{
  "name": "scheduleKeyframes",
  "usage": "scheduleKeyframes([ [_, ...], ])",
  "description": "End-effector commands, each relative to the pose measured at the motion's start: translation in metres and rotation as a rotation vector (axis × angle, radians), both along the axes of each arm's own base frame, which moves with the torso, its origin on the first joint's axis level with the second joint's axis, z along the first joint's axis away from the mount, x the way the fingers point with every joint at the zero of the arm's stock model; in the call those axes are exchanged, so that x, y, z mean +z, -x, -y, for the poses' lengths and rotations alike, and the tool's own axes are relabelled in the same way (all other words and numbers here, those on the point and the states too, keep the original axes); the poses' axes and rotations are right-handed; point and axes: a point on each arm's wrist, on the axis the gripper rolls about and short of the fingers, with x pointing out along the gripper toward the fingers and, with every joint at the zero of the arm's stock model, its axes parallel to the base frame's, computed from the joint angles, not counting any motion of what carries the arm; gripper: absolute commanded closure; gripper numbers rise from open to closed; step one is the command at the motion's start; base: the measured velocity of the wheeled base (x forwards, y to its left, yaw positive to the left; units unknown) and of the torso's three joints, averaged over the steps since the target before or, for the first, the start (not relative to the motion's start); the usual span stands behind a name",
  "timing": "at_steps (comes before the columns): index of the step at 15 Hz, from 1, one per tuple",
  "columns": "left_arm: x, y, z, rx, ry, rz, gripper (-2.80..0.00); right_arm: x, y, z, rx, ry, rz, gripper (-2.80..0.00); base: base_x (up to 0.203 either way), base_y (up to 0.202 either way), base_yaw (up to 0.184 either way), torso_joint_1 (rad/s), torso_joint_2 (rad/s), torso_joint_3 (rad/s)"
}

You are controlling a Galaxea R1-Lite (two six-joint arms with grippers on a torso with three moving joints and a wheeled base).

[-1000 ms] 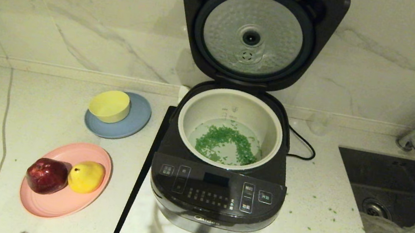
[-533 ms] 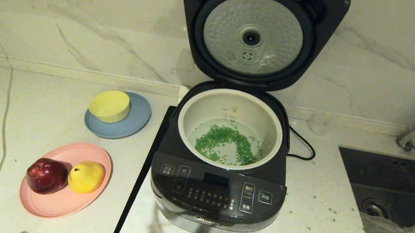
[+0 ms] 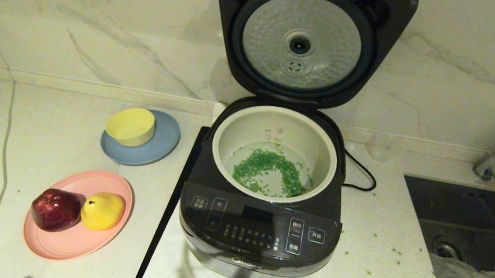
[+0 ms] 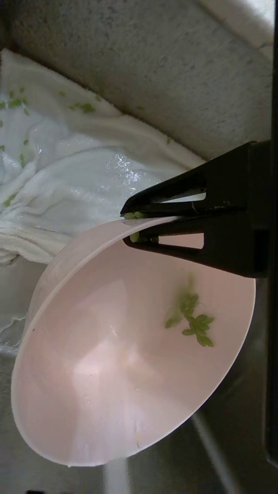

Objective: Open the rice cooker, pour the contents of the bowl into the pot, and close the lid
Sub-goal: Fill a bowl with water from the tap

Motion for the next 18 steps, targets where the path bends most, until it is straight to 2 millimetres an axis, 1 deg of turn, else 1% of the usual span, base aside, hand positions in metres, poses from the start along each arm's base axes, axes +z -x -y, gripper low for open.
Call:
scheduleKeyframes([
  [1, -0.002, -0.001, 0.0, 0.0, -0.001, -0.007, 0.0, -0.003, -0.009, 0.003, 0.007, -0.002, 0.009, 0.0, 0.0, 0.0, 0.0, 0.0, 0.0, 0.0],
  [4, -0.002, -0.001, 0.0, 0.0, -0.001, -0.007, 0.0, -0.001, -0.025, 0.003, 0.021, 0.005, 0.036, 0.0, 0.0, 0.0, 0.0, 0.0, 0.0, 0.0],
  [6, -0.002, -0.001, 0.0, 0.0, -0.001, -0.007, 0.0, 0.005, -0.035, 0.004, 0.027, 0.006, 0.048, 0.0, 0.0, 0.0, 0.0, 0.0, 0.0, 0.0],
  [7, -0.002, -0.001, 0.0, 0.0, -0.001, -0.007, 0.0, 0.008, -0.037, 0.006, 0.025, 0.003, 0.051, 0.0, 0.0, 0.0, 0.0, 0.0, 0.0, 0.0],
  [9, -0.002, -0.001, 0.0, 0.0, -0.001, -0.007, 0.0, 0.009, -0.038, 0.006, 0.022, -0.012, 0.043, 0.0, 0.0, 0.0, 0.0, 0.0, 0.0, 0.0],
  [12, -0.002, -0.001, 0.0, 0.0, -0.001, -0.007, 0.0, 0.009, -0.028, -0.004, 0.026, -0.036, 0.013, 0.0, 0.0, 0.0, 0.0, 0.0, 0.0, 0.0],
  [14, -0.002, -0.001, 0.0, 0.0, -0.001, -0.007, 0.0, 0.019, -0.018, -0.016, 0.044, -0.033, 0.013, 0.0, 0.0, 0.0, 0.0, 0.0, 0.0, 0.0],
  [16, -0.002, -0.001, 0.0, 0.0, -0.001, -0.007, 0.0, 0.035, -0.007, -0.027, 0.067, -0.019, 0.023, 0.0, 0.0, 0.0, 0.0, 0.0, 0.0, 0.0],
  [18, -0.002, -0.001, 0.0, 0.0, -0.001, -0.007, 0.0, 0.046, 0.003, -0.041, 0.097, -0.048, 0.011, 0.0, 0.0, 0.0, 0.0, 0.0, 0.0, 0.0],
])
